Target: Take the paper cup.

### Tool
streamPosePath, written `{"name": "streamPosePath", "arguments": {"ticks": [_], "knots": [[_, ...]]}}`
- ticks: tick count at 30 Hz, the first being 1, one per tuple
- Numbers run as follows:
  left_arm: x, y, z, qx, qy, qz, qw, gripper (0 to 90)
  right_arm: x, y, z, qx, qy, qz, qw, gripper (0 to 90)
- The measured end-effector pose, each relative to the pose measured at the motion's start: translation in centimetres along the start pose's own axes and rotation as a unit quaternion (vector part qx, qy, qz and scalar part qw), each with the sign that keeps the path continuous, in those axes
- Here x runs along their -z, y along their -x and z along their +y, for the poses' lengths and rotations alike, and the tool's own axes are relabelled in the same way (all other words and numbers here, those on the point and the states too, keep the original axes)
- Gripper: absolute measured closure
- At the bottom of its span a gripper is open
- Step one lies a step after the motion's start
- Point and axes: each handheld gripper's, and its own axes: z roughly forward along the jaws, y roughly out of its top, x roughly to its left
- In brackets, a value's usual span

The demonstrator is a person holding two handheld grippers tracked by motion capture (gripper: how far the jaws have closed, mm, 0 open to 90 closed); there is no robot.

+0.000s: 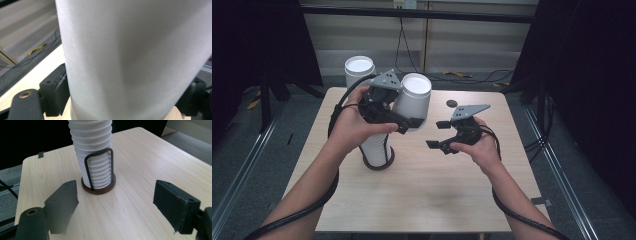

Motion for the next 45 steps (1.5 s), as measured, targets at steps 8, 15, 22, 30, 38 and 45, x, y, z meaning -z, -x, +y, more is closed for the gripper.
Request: {"name": "streamPosePath", "arguments": {"ticks": [8, 15, 22, 30, 38, 45], "knots": [[-1.7, 0.4, -1.0, -0.008, -0.034, -0.007, 0.9994, 15.9, 0.8, 0.4, -1.7, -0.005, -0.013, 0.0, 0.9999, 19.5], [-2.8, 0.4, -2.0, -0.004, -0.047, -0.015, 0.9988, 15.9, 1.6, 0.6, -2.7, -0.009, -0.013, -0.002, 0.9999, 19.5], [-3.9, 0.5, -3.2, -0.007, -0.068, -0.023, 0.9974, 15.9, 2.1, 0.5, -3.3, -0.002, -0.022, 0.004, 0.9997, 19.5], [-5.3, 0.8, -4.5, -0.008, -0.089, -0.026, 0.9956, 15.9, 2.3, 0.5, -3.9, 0.011, -0.036, 0.017, 0.9992, 19.4], [-6.9, 1.1, -5.7, -0.013, -0.109, -0.035, 0.9934, 15.9, 2.4, 0.1, -4.3, 0.016, -0.043, 0.027, 0.9986, 19.4], [-8.0, 1.5, -6.4, -0.021, -0.128, -0.039, 0.9907, 15.9, 2.6, 0.2, -4.7, 0.024, -0.054, 0.031, 0.9978, 19.4]]}}
